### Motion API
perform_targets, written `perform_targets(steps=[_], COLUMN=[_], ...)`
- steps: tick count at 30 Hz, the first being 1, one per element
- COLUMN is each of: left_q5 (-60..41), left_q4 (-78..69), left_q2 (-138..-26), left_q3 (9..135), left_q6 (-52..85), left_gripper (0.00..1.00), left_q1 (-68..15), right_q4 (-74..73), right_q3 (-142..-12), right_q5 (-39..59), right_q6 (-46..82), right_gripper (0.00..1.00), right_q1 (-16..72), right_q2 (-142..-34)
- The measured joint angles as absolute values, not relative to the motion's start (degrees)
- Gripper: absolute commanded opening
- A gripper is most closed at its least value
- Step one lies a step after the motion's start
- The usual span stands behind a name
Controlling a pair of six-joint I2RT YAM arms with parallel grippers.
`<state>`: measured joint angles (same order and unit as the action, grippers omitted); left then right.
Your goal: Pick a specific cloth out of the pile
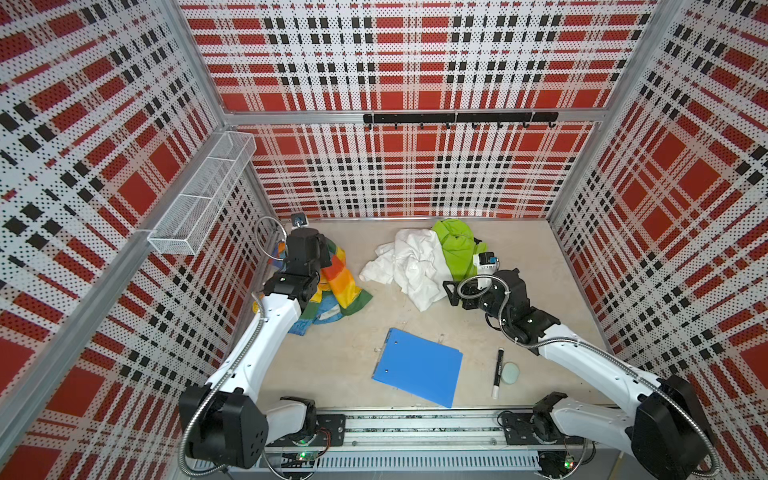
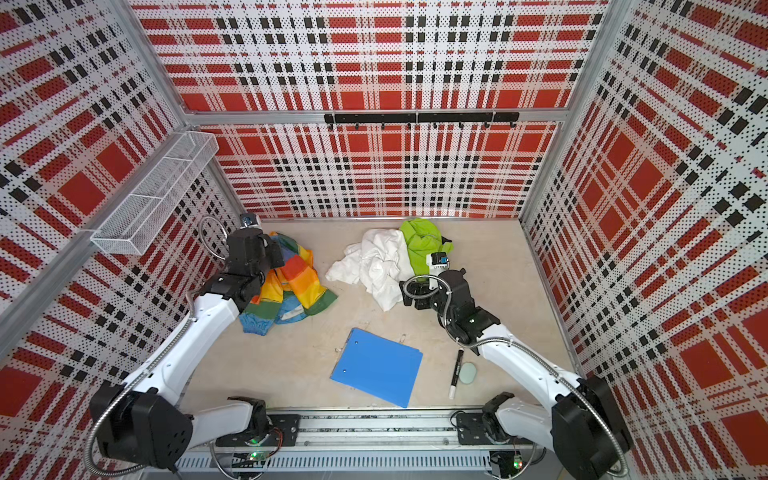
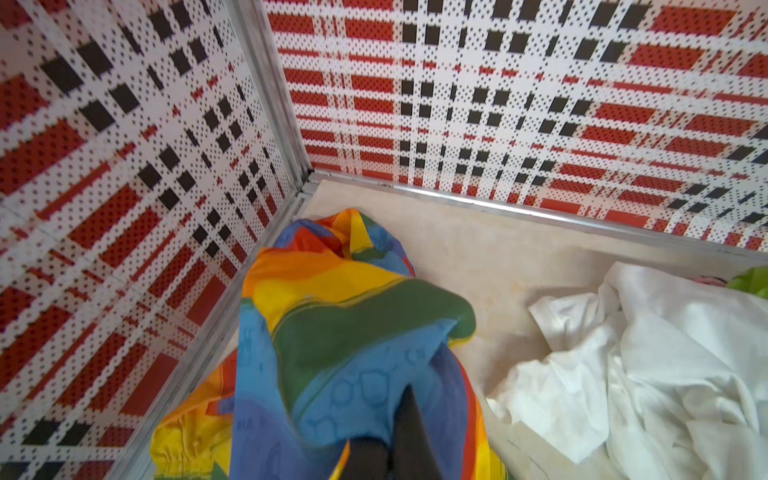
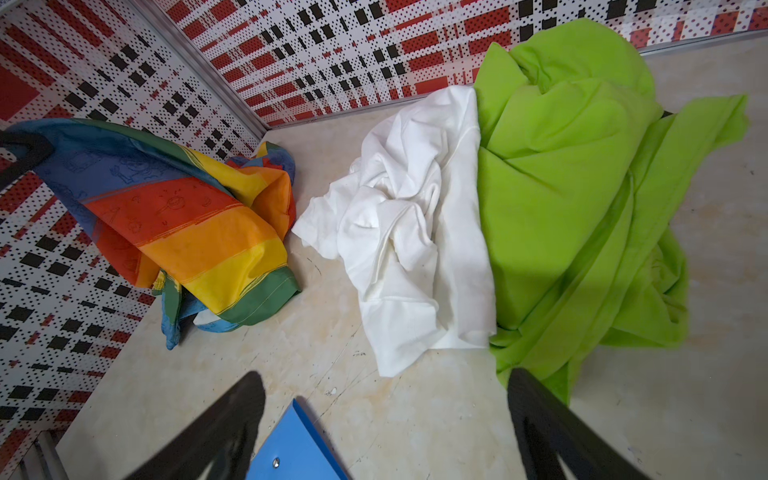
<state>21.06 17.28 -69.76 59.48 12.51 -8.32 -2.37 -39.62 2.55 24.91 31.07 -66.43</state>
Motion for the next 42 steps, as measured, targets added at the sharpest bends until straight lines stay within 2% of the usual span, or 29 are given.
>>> perform_targets(steps=[6, 12, 26, 33, 35, 42], left_q5=[17.63, 12.67, 4.21, 0.58, -0.23, -2.44], left_q4=[14.94, 11.03, -2.5, -6.17, -6.59, -6.83], left_q2=[-63.35, -63.51, -81.8, -85.19, -86.43, -87.61], left_q3=[48.88, 41.04, 32.4, 32.47, 33.1, 37.19], left_q6=[17.63, 23.4, 33.85, 34.85, 34.96, 34.5], left_gripper=[0.0, 0.0, 0.0, 0.01, 0.07, 0.51], left_q1=[-6.46, -8.36, -8.23, -4.34, -2.22, -0.58], right_q4=[-2.39, -2.94, -3.18, -3.29, -3.62, -5.3], right_q3=[-39.24, -39.18, -37.63, -37.47, -37.47, -39.05], right_q5=[2.57, 2.63, 2.52, 2.57, 2.87, 3.81], right_q6=[24.93, 25.06, 25.06, 25.08, 25.17, 25.85], right_gripper=[0.97, 0.97, 0.97, 0.97, 0.97, 0.97], right_q1=[31.14, 31.22, 31.53, 31.55, 31.55, 32.97], right_q2=[-66.48, -66.92, -67.02, -67.0, -67.16, -71.5])
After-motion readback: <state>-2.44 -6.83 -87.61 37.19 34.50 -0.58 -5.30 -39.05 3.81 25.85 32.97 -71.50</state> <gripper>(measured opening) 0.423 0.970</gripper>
